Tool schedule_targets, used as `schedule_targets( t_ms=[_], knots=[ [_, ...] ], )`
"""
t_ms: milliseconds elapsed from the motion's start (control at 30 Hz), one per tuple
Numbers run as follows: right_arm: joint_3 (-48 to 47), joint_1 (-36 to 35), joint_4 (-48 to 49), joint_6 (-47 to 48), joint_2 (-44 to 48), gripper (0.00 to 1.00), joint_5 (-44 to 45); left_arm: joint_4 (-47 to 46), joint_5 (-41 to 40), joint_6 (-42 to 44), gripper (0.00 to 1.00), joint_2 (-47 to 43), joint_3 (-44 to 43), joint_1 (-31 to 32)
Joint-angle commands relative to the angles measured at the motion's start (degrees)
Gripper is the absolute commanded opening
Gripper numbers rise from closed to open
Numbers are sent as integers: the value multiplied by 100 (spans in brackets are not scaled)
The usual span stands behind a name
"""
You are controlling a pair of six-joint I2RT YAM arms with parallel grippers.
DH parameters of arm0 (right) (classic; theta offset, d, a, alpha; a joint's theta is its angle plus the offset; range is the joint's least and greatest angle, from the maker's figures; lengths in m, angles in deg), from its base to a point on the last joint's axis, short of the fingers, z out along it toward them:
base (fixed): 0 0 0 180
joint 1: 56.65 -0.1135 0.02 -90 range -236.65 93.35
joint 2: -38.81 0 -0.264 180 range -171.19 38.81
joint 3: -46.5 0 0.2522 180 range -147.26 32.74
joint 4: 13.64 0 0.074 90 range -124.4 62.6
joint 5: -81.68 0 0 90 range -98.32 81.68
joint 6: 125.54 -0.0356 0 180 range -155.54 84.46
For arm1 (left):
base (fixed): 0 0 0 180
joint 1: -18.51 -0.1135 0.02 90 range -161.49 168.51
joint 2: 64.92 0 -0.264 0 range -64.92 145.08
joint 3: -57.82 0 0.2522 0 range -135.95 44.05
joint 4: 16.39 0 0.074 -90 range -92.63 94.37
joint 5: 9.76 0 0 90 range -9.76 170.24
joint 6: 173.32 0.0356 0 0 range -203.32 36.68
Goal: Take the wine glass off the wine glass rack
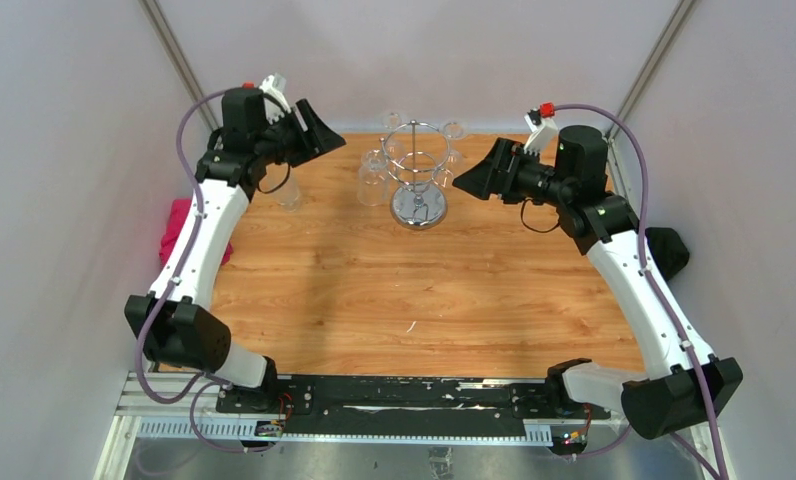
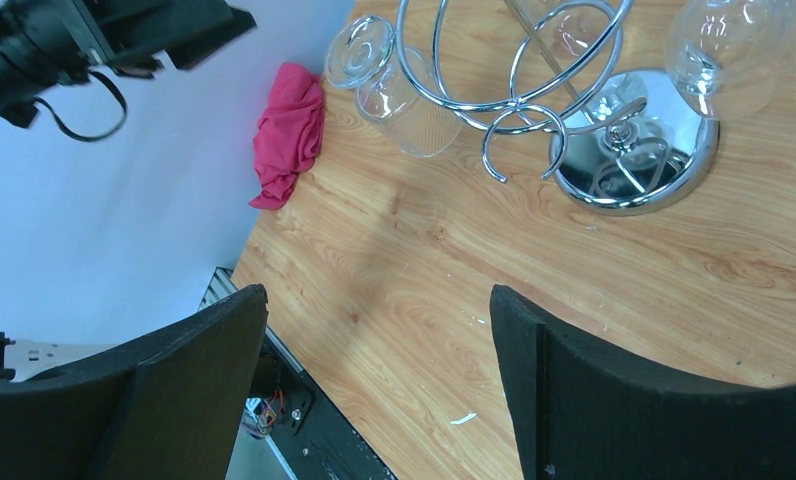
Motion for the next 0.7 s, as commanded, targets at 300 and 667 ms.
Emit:
schedule_targets(
  t_ms=[300,667],
  knots=[
    [211,78,239,-111,135,87,-111,-2548,1199,-1969,65,-868,2105,215],
    [260,85,204,-54,182,87,-34,-2322,947,-1885,64,-636,2194,375]
  ],
)
